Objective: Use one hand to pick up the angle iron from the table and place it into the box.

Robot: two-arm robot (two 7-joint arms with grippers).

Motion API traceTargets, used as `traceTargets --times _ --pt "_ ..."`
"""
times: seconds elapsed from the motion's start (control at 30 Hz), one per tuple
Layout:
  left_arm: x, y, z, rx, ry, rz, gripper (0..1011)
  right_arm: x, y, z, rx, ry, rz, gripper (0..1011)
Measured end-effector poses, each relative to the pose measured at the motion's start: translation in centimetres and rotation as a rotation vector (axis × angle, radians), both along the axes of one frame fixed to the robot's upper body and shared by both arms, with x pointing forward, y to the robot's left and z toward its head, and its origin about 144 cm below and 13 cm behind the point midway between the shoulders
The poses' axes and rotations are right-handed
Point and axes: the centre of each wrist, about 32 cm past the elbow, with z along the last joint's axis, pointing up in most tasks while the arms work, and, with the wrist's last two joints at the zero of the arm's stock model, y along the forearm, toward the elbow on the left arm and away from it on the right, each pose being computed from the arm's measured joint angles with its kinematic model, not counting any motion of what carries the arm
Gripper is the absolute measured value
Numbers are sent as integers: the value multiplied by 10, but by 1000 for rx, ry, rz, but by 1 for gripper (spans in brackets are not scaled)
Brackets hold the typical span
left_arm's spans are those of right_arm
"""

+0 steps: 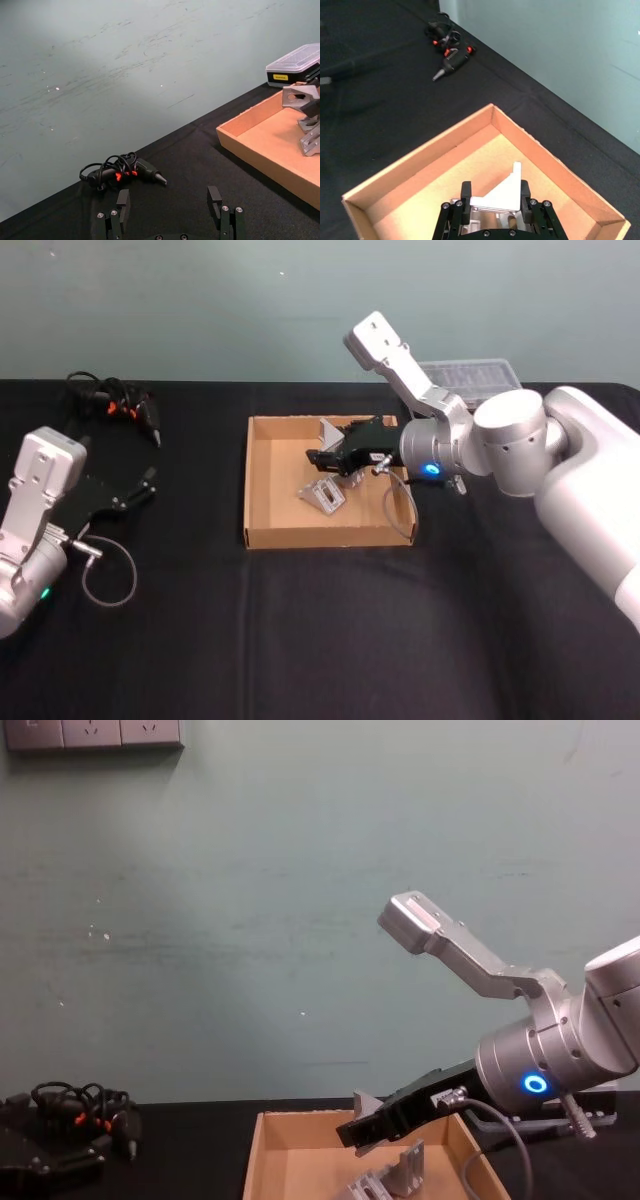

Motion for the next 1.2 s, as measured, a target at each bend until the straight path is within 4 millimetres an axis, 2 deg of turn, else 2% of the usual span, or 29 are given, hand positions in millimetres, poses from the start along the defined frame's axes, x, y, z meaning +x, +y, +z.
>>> traceTargets --times 0.43,0.77,0.87,0.97,1.2 --pt "0 0 0 0 0 0 1011 12 2 -12 7 11 -21 562" --pt "0 0 0 0 0 0 1011 13 4 -12 7 10 -17 562" --pt "0 0 0 0 0 0 1011 13 3 -12 8 10 -16 600" --pt "0 0 0 0 0 0 1011 13 3 -12 8 10 -17 718" --pt "0 0 0 0 0 0 1011 13 3 -12 7 11 -17 912"
